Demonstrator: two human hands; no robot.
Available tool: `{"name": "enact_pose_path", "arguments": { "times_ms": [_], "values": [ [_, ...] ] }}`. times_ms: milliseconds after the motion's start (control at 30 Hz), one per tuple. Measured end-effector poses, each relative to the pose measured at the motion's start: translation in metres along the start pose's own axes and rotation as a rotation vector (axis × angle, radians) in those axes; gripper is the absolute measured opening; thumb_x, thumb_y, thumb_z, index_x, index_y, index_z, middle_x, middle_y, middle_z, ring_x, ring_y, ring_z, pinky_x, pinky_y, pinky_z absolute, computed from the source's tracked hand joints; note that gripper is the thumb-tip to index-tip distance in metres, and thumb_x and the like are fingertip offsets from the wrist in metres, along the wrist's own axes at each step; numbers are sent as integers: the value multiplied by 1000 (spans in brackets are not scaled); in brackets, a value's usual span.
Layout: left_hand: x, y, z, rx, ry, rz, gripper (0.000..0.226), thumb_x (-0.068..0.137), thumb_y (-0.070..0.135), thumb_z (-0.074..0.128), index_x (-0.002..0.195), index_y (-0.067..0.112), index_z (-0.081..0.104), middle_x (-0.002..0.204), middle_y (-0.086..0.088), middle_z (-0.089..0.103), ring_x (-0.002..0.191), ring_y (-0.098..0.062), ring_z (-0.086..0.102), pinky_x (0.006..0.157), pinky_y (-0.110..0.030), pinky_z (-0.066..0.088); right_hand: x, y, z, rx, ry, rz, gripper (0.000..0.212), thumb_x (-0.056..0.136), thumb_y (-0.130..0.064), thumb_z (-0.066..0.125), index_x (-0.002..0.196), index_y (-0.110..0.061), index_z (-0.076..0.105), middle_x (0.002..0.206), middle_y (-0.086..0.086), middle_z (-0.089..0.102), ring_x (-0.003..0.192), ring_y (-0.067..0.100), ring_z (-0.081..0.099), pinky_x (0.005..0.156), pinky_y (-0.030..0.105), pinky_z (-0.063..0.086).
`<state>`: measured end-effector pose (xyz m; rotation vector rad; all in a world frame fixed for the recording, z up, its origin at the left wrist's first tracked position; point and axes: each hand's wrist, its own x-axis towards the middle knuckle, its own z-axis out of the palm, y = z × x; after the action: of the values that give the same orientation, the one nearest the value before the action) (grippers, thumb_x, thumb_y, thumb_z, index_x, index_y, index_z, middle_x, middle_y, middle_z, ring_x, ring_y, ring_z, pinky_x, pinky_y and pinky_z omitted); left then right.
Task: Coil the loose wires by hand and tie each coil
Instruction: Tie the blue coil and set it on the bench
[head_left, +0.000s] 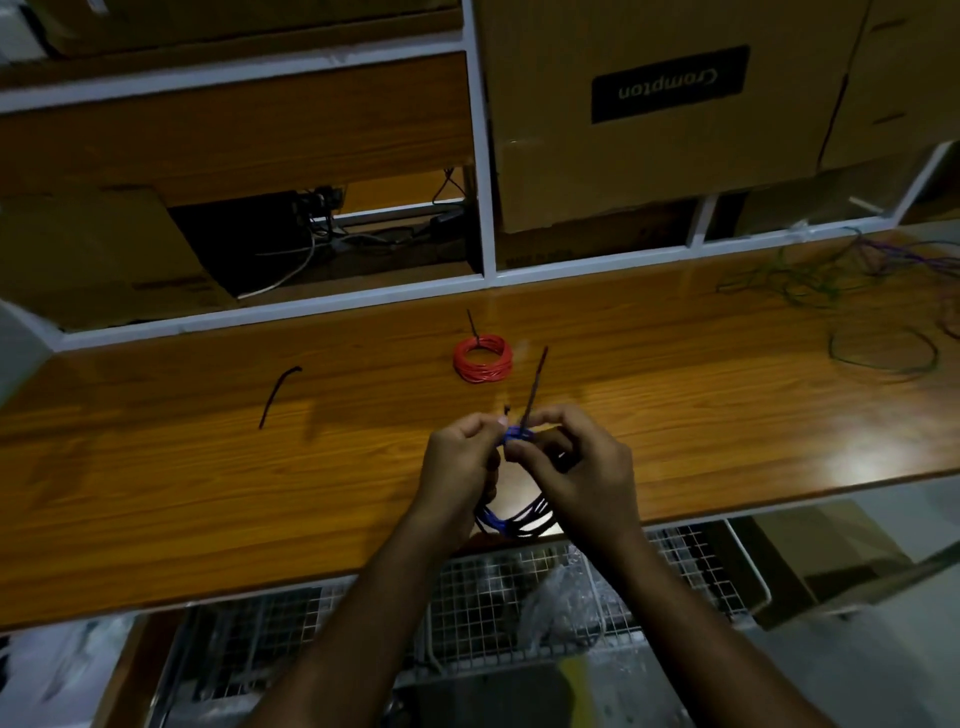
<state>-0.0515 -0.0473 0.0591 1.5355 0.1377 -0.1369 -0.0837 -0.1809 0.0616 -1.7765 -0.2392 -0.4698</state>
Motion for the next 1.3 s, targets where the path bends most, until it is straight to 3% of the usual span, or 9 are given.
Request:
{"name": "enact_pose_path", "arguments": {
  "times_ms": [100,267,500,600,767,967,1100,1233,1300],
  "values": [
    [-7,-3,7,28,9,32,19,100,20,54,90,8,66,52,-3,35,45,-16,25,47,-31,17,-4,-5,-5,114,62,149,25,84,-21,79,102,-20,63,73,-3,74,73,9,72,64,27,54],
    [-17,-7,13,6,24,12,23,99,28,57,85,14,68,50,2,36,42,-15,26,46,-28,19,-9,-10,-16,40,250,215,29,84,-13,73,101,-35,64,72,-5,72,71,13,71,66,39,59],
    [-23,-17,27,65,46,12,31,101,26,54,74,10,60,49,1,35,41,-16,26,46,-28,20,-2,-12,-26,-63,438,173,38,85,-6,67,97,-42,64,68,-10,65,68,4,60,57,29,51],
    [-25,-20,27,84,49,15,24,101,25,53,87,16,70,49,1,38,41,-16,28,45,-27,21,-1,-11,-29,-76,477,155,32,88,-8,66,107,-34,68,74,-9,67,72,4,63,61,30,53],
    [-27,-20,30,60,59,0,16,100,20,54,99,18,70,45,10,46,42,-13,29,44,-24,24,-8,-10,-31,-152,406,74,21,92,-25,68,111,-32,70,78,-6,71,70,9,66,59,31,54],
    [-34,-20,32,34,49,55,20,100,22,55,89,12,67,47,8,43,41,-11,31,42,-23,25,-20,1,-33,-528,164,-119,11,87,-19,73,97,-22,78,69,-5,61,66,11,52,55,30,44],
    [-37,-21,34,46,25,105,21,100,25,54,85,16,66,49,7,44,42,-10,32,45,-24,26,-24,4,-32,-650,114,-182,11,86,-18,76,96,-16,77,71,-1,58,69,16,49,56,25,34],
    [-37,-22,37,64,15,160,20,99,29,57,84,23,68,64,-16,53,54,-20,42,55,-33,33,-21,0,-34,-706,123,-246,18,91,-25,62,97,-14,75,72,0,55,71,17,46,56,25,29],
    [-38,-23,37,79,11,166,20,99,30,56,85,24,68,62,-12,51,52,-17,40,54,-33,31,-20,-3,-35,-732,123,-276,25,91,-28,55,96,-12,74,73,1,56,71,19,47,54,27,30]
  ]
}}
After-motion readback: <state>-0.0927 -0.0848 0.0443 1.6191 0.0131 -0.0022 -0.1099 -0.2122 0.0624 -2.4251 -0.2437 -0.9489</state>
